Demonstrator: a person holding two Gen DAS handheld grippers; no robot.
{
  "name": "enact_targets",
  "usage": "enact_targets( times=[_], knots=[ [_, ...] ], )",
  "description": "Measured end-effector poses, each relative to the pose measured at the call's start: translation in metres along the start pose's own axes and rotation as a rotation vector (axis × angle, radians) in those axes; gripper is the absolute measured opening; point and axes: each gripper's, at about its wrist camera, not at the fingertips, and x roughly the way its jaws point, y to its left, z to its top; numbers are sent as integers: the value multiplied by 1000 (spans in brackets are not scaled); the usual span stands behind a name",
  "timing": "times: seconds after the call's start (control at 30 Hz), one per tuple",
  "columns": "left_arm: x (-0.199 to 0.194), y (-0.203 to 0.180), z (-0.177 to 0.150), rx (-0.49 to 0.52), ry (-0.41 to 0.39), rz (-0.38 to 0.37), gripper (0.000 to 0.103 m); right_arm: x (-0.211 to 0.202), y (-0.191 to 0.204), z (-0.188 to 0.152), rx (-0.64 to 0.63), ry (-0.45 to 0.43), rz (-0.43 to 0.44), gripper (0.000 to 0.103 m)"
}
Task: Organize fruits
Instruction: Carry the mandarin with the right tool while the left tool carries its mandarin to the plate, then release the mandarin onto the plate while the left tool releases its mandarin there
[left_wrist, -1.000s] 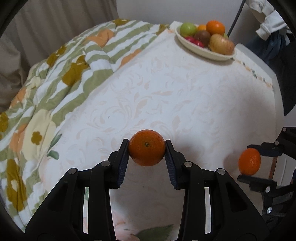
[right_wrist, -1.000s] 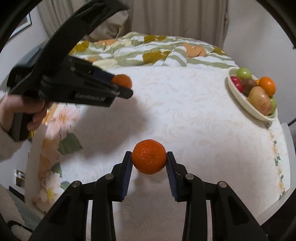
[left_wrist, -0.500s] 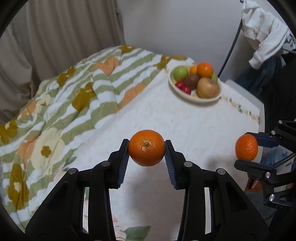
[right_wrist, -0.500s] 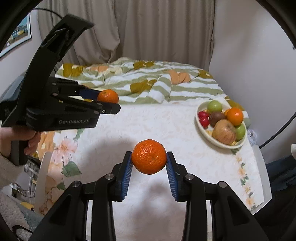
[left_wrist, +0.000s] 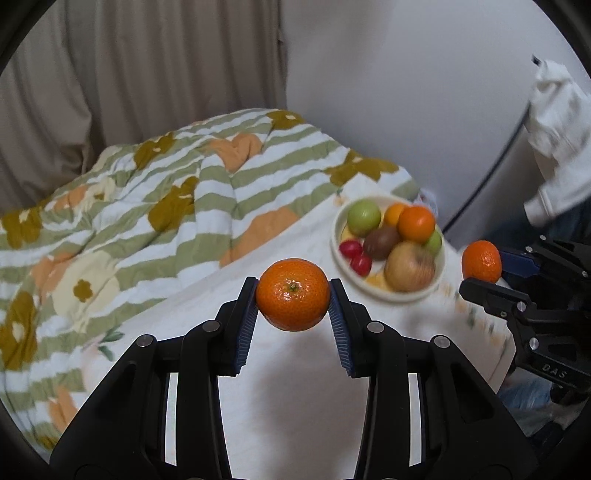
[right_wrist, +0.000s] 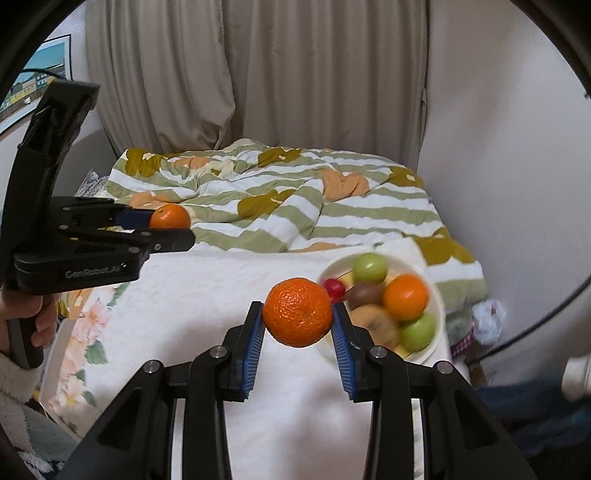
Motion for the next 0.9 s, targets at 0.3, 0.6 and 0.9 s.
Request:
enact_targets(
  times=[0.3, 0.6, 0.9],
  knots=[
    [51, -46, 42, -130, 17, 48, 45, 31, -95, 28, -78, 20, 73, 33],
    [118, -71, 66, -220, 89, 50, 45, 73, -156, 45, -127, 60, 126, 33],
    [178, -72, 67, -229, 191, 41, 45, 101, -180, 44, -80, 93, 138, 33]
  ],
)
